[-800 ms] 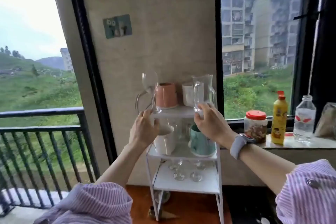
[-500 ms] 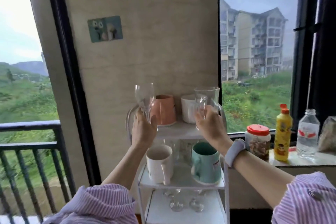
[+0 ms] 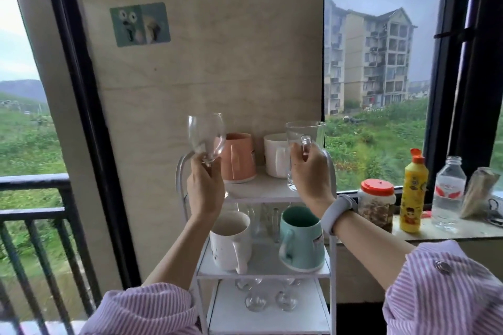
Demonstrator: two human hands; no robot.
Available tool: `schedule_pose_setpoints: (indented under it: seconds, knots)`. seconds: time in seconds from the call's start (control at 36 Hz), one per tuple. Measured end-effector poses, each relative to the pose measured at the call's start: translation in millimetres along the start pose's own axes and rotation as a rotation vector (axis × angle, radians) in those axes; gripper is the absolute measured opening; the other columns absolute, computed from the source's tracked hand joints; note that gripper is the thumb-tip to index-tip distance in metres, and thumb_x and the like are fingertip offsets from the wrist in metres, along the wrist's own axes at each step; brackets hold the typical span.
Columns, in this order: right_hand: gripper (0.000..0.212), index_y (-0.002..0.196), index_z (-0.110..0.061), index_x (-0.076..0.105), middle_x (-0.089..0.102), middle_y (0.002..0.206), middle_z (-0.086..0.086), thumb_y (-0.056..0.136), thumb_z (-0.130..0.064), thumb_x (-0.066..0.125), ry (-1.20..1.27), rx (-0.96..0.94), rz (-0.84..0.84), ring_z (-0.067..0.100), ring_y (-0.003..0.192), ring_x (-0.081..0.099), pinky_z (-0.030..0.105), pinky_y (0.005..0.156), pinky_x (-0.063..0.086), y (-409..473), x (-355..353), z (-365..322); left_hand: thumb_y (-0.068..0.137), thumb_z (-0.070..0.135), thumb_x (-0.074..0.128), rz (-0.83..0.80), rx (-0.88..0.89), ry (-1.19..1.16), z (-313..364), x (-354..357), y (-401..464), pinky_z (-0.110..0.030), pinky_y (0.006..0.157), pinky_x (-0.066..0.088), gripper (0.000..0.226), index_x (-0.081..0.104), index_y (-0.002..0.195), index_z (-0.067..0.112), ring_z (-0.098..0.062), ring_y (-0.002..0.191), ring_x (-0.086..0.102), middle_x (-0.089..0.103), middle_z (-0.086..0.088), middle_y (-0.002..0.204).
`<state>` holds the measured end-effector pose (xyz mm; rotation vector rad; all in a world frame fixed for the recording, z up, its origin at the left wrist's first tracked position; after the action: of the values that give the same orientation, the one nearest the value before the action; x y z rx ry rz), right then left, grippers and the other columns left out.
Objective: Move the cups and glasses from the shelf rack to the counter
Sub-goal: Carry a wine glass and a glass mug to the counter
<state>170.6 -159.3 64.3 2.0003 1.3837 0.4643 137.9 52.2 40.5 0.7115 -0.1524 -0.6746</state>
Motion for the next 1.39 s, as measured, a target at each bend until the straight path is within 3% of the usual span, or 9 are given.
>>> schedule_pose_setpoints:
  seconds: [0.11,0.19,0.39,0.5,0.69,0.83,0.94,1.08,1.39]
  knots:
    - [0.024,0.074,-0.012,0.045,0.049,0.067,0.004,0.095,-0.023,0.042,-0.012,-0.114,0.007,0.018,0.06,0.043,0.026,0.059,0.03,-7,-5,-6,0.091,0.029,0.052,0.009,0.066,-0.029,13,-15,-16,-0.036,0.063,0.043,0.02,0.054,0.099,0.012,-0.029,0.068,0.057,0.055,0.002,0.063]
    - [0.02,0.076,-0.013,0.046,0.041,0.056,-0.009,0.095,-0.019,0.044,-0.018,-0.232,0.01,0.001,0.048,0.041,0.021,0.051,0.028,-17,-12,-15,0.09,0.028,0.054,-0.006,0.104,-0.073,22,-23,-31,-0.044,0.065,0.05,0.014,0.055,0.097,0.017,-0.032,0.066,0.059,0.061,-0.008,0.067]
    - [0.021,0.075,-0.005,0.052,0.035,0.047,-0.012,0.094,-0.013,0.047,0.107,-0.294,-0.008,0.004,0.038,0.038,0.011,0.039,0.027,-52,-47,-27,0.089,0.03,0.056,-0.066,0.129,-0.128,32,-30,-75,-0.048,0.062,0.052,0.007,0.053,0.084,0.025,-0.027,0.061,0.061,0.062,-0.006,0.063]
    - [0.026,0.068,-0.019,0.045,0.034,0.046,-0.006,0.094,-0.021,0.046,0.171,-0.247,-0.065,0.006,0.038,0.03,0.015,0.037,0.025,-83,-74,-24,0.088,0.034,0.056,-0.168,0.096,-0.145,22,-26,-111,-0.047,0.056,0.051,0.013,0.052,0.079,0.026,-0.027,0.056,0.059,0.062,-0.002,0.063]
    - [0.025,0.063,-0.033,0.047,0.039,0.047,-0.013,0.085,-0.045,0.048,0.137,0.006,-0.027,0.013,0.045,0.032,0.028,0.047,0.029,-160,-132,37,0.085,0.046,0.048,-0.353,-0.022,-0.156,-15,-6,-194,-0.023,0.046,0.041,0.024,0.05,0.082,0.022,-0.013,0.052,0.054,0.059,0.002,0.062]
    - [0.018,0.074,-0.026,0.054,0.054,0.055,-0.009,0.089,-0.035,0.05,-0.106,0.08,-0.008,0.0,0.054,0.05,0.006,0.055,0.038,-211,-187,77,0.09,0.034,0.051,-0.521,-0.158,-0.168,-30,27,-256,-0.03,0.049,0.04,0.016,0.049,0.079,0.022,-0.016,0.054,0.05,0.055,0.002,0.06]
    - [0.011,0.078,-0.01,0.059,0.05,0.053,-0.014,0.088,-0.013,0.058,-0.32,0.213,0.024,-0.011,0.052,0.051,0.001,0.052,0.035,-245,-250,110,0.089,0.034,0.052,-0.666,-0.148,-0.18,-14,62,-311,-0.029,0.051,0.041,0.014,0.05,0.079,0.024,-0.012,0.047,0.046,0.052,0.004,0.056]
    - [0.012,0.078,-0.015,0.055,0.053,0.051,-0.001,0.09,-0.015,0.055,-0.485,0.346,0.091,0.008,0.053,0.052,0.01,0.048,0.035,-282,-353,124,0.09,0.029,0.054,-0.868,-0.074,-0.232,42,119,-391,-0.008,0.052,0.038,0.017,0.046,0.075,0.025,0.007,0.058,0.052,0.052,0.012,0.061]
    - [0.015,0.075,-0.012,0.054,0.043,0.041,-0.009,0.088,-0.018,0.058,-0.798,0.543,0.379,0.003,0.043,0.043,0.02,0.047,0.031,-379,-634,102,0.085,0.034,0.061,-1.389,0.016,-0.483,229,220,-644,-0.016,0.054,0.039,0.015,0.053,0.078,0.023,-0.006,0.051,0.046,0.054,0.005,0.058]
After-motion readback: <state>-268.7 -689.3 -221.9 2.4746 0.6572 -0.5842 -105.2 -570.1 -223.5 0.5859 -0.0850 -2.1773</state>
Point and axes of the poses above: each hand's wrist, its own y-axis towards the middle knuckle, its own x-axis out of the palm, z = x × y, the point moved 5 cm from there along y, towards the middle knuckle
